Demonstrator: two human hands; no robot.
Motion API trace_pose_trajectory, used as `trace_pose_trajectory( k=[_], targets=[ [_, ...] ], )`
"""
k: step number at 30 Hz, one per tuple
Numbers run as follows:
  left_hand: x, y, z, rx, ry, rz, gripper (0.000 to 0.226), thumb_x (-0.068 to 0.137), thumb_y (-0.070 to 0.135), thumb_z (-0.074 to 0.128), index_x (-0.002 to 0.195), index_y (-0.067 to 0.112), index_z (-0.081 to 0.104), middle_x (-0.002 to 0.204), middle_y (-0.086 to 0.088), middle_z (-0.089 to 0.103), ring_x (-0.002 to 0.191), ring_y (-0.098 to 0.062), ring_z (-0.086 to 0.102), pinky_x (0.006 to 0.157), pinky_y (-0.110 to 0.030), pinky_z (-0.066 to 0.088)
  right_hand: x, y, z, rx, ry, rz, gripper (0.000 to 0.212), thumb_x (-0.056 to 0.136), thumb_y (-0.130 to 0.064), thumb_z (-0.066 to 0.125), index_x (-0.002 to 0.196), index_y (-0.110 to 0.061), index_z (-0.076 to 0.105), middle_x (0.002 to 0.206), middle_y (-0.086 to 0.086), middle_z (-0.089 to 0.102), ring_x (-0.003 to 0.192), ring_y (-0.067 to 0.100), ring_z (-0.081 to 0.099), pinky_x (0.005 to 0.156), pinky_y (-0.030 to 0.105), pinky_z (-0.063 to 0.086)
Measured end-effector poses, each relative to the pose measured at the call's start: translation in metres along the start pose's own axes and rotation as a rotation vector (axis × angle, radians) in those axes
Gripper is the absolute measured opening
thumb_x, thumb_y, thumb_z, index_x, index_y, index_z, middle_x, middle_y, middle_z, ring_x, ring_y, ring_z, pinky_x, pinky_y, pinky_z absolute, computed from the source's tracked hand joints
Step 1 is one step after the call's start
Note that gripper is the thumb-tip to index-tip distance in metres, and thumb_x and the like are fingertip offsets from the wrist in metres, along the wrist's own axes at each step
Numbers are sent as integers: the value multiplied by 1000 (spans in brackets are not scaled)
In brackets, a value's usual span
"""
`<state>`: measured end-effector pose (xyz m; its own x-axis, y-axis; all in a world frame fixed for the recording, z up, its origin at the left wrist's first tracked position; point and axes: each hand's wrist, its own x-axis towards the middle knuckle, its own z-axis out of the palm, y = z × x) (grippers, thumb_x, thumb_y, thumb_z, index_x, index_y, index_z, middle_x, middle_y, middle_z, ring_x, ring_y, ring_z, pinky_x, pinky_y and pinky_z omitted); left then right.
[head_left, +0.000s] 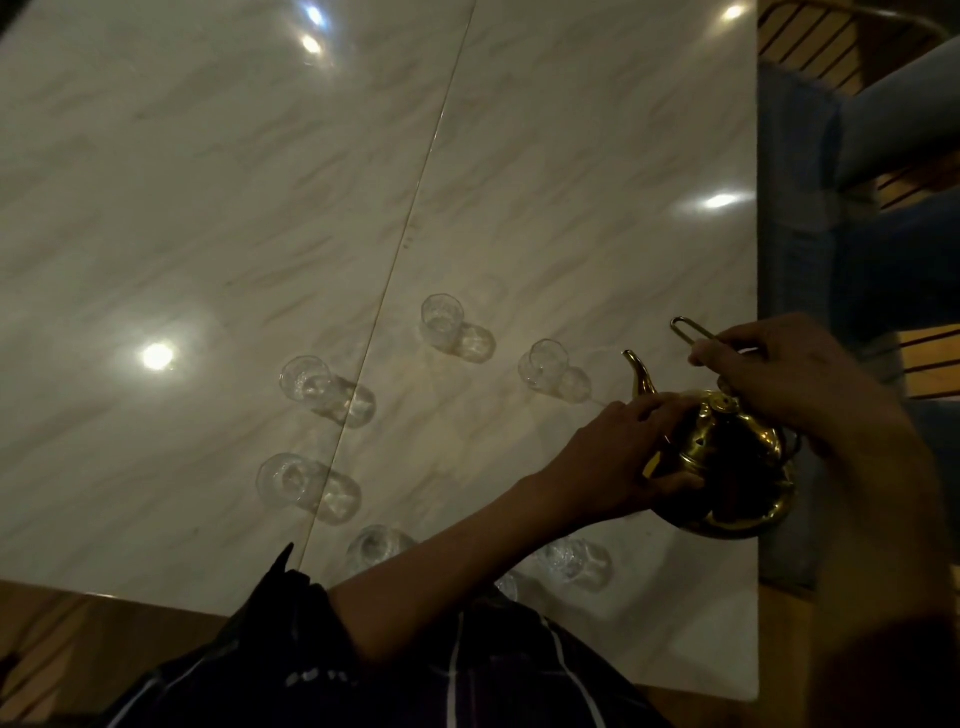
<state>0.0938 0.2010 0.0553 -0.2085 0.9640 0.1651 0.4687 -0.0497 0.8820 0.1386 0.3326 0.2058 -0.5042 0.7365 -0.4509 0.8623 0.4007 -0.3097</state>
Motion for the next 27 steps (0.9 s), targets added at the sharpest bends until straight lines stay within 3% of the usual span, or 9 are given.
trace_pose_trajectory(
  k=[8, 20, 27],
  targets=[
    [0, -2, 2, 2, -10, -19, 78, 90, 45, 72, 154, 20, 36, 151, -7, 46, 125, -26, 55, 94, -45, 55, -2, -2, -1, 20, 10, -18, 29, 92, -37, 59, 108, -17, 72, 75, -9, 58, 75, 4, 57, 81, 38, 50],
    [0, 1, 2, -2, -11, -17, 78, 91, 45, 72, 155, 18, 36, 152, -7, 45, 125, -27, 55, 94, -42, 54, -2, -1, -2, 26, 0, 0, 29, 92, -37, 59, 109, -17, 72, 76, -8, 58, 75, 5, 57, 81, 40, 50],
    [1, 1, 1, -1, -11, -7, 77, 91, 43, 73, 154, 17, 37, 151, -8, 47, 122, -27, 57, 93, -43, 55, 0, 1, -1, 9, -1, 10, 35, 92, -40, 58, 114, -17, 70, 75, -8, 58, 77, 9, 57, 90, 46, 50]
  ],
)
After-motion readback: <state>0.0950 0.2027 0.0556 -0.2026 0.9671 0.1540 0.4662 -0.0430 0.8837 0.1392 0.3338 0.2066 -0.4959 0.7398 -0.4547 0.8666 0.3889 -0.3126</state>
